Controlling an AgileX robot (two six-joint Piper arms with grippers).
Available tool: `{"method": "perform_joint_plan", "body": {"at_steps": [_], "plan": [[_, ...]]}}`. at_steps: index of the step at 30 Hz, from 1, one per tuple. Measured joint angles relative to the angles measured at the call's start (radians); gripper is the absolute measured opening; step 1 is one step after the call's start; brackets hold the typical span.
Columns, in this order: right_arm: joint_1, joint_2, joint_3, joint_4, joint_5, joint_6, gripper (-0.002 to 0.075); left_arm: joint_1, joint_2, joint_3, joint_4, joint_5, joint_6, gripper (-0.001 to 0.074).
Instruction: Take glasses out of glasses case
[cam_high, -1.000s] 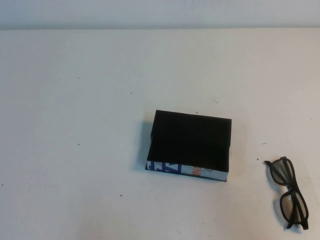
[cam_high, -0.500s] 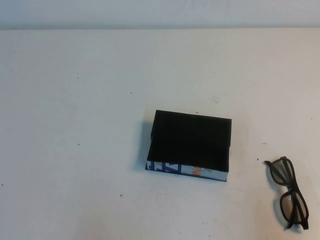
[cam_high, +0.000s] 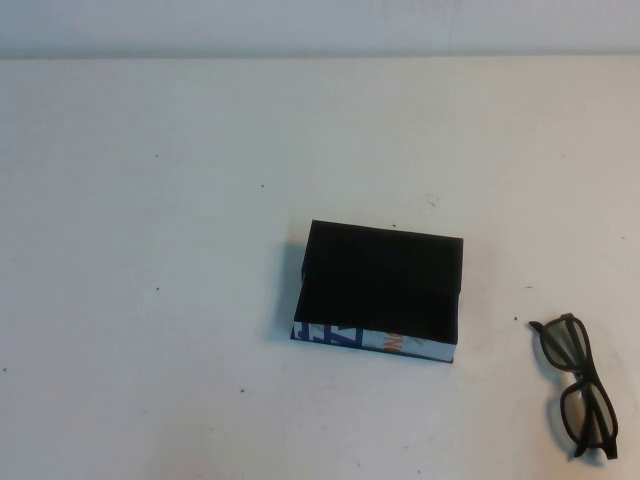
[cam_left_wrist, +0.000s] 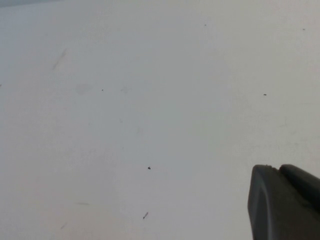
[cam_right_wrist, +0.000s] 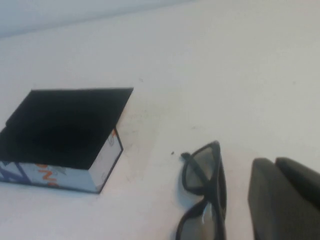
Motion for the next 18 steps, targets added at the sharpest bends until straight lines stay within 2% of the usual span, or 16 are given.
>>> {"method": "perform_joint_plan", "body": {"at_steps": [10,18], "plan": [[-0.138,-0.107,0.0,-0.035,-0.065,0.0,-0.0016,0.0,0.0,0.0,0.0,0.0,0.0,-0.0006],[-0.147,-0.127,0.002,-0.073,-0.065,0.0,-0.0016,0.0,0.0,0.0,0.0,0.0,0.0,-0.0006]]}}
